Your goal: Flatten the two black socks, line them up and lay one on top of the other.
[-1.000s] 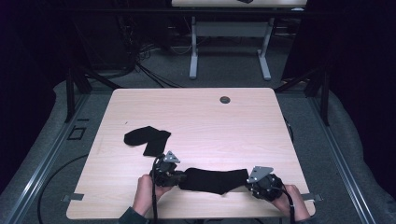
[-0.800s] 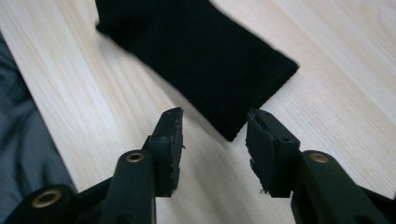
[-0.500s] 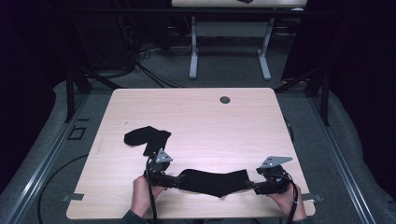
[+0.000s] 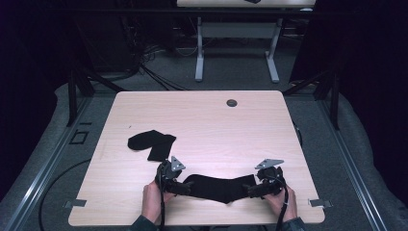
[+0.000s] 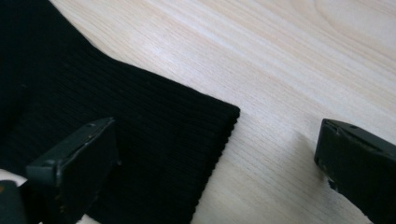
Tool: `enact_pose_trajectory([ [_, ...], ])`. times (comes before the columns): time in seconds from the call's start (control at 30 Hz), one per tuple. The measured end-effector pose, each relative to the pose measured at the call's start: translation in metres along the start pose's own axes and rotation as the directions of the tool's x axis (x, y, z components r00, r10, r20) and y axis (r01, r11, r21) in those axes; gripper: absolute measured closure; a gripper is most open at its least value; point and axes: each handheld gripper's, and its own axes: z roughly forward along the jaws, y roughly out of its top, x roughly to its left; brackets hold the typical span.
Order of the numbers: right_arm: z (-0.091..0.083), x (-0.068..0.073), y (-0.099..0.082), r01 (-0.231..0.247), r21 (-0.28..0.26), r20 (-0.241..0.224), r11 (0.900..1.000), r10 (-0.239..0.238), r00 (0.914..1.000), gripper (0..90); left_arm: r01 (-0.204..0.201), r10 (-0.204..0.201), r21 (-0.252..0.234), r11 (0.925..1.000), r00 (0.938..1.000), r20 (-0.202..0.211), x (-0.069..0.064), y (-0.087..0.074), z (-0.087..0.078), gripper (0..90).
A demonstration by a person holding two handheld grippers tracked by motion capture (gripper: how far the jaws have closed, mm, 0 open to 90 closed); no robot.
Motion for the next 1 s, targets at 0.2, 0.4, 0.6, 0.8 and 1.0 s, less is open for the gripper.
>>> enact_pose_trajectory([
  [0.2, -0.001, -0.001, -0.003, 0.03, -0.007, -0.011, 0.9995, -0.03, 0.9995, 0.0, -0.005, 0.005, -0.003, 1.0, 1.0, -0.005, -0.002, -0.005, -0.002, 10.8],
  [0.4, -0.001, -0.001, -0.005, 0.038, -0.022, -0.02, 0.9991, -0.038, 0.9991, 0.0, -0.013, 0.013, -0.005, 0.9999, 0.9999, -0.008, -0.005, -0.011, -0.006, 10.9],
  [0.6, -0.002, 0.0, -0.008, 0.053, -0.04, -0.026, 0.9978, -0.054, 0.9982, 0.0, -0.008, 0.008, -0.011, 0.9999, 1.0, -0.001, -0.006, -0.018, -0.01, 10.9],
  [0.8, -0.004, 0.006, -0.013, 0.066, -0.051, -0.035, 0.9965, -0.068, 0.9971, 0.0, -0.004, 0.004, -0.02, 0.9998, 1.0, 0.002, -0.009, -0.024, -0.014, 10.9],
  [1.0, -0.006, 0.011, -0.016, 0.064, -0.058, -0.04, 0.9963, -0.066, 0.997, 0.0, 0.007, -0.006, -0.029, 0.9996, 0.9999, 0.011, -0.011, -0.031, -0.018, 10.9],
])
